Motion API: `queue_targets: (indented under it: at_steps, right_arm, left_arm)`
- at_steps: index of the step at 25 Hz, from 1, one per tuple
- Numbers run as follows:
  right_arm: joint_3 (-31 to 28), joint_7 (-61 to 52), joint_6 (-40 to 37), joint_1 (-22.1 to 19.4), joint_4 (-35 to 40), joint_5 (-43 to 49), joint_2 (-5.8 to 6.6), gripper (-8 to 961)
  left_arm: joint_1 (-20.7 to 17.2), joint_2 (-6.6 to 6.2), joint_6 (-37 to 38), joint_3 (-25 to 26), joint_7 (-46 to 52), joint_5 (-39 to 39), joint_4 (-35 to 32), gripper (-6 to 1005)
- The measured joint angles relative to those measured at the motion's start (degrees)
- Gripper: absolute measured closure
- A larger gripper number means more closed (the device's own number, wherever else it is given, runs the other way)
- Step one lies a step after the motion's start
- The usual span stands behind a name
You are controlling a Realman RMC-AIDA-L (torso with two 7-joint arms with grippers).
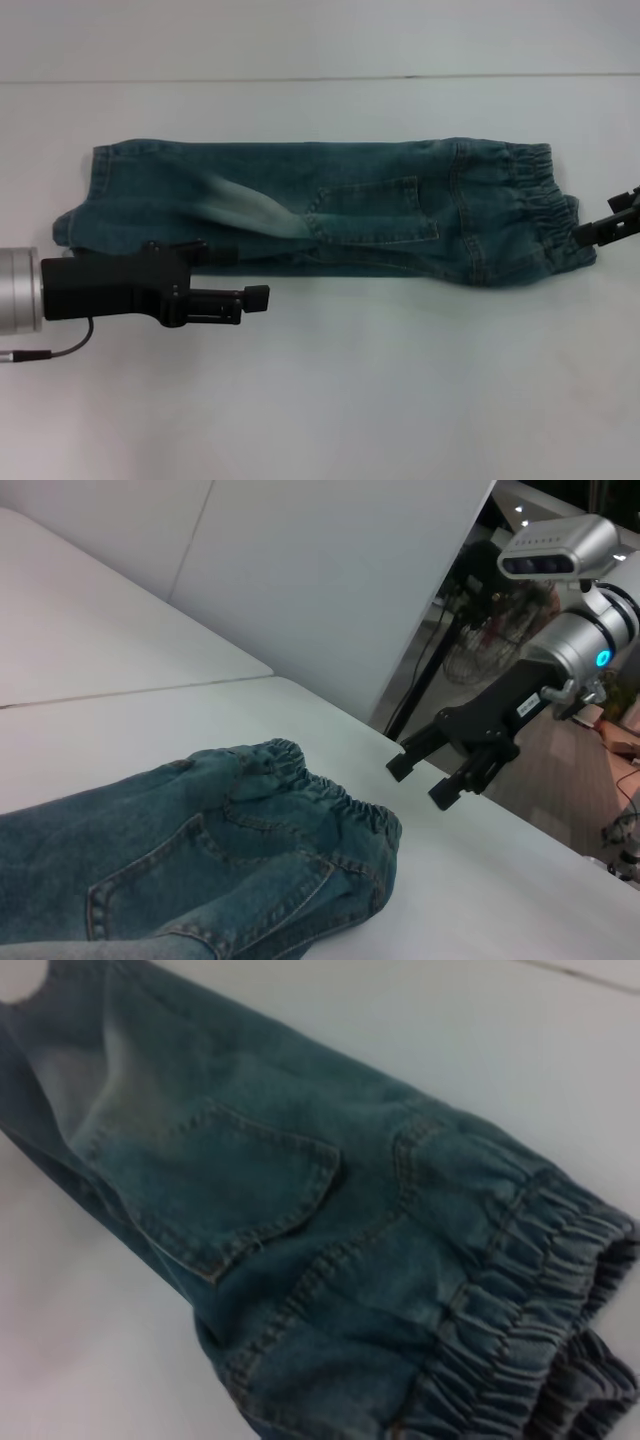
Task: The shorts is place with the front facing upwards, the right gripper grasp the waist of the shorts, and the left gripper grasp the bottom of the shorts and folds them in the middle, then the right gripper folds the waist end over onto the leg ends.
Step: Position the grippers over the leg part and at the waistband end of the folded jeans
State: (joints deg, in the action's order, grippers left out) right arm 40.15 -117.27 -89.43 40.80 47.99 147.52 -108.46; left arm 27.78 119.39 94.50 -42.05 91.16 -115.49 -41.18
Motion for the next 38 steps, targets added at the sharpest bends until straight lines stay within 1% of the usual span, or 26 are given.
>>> queue_targets:
  at_steps: [11,19,24,30,38]
  right_arm:
    - [1.7,0.3,6.6,2.0,-7.4,0.7,-0.47,6]
    - [1.5,-0.3,8.3,3.4,-9.9,0.5,-0.72,7]
    - [1.3,-5.1,8.7,3.9,-10.4,0.1,-0.53,7]
    - [1.5,-12.7,10.6,4.1,-10.4,0.2,-0.55,7]
    - [1.6,-15.0,11.6,4.2,-12.0,0.2,-0.32,6]
  left_arm:
    - [0.6,0.06,-1.9,-0.6,0.0,-0.2,1.8,86]
    - [0.7,0.23,-2.0,-0.7,0.0,-0.2,1.9,89]
    - [0.7,0.64,-2.0,-0.7,-0.3,-0.2,1.8,91]
    - [1.4,0.67,-2.3,-0.8,-0.4,-0.3,1.8,94]
    - [1.8,0.71,-4.1,-1.7,-0.6,-0.3,1.9,97]
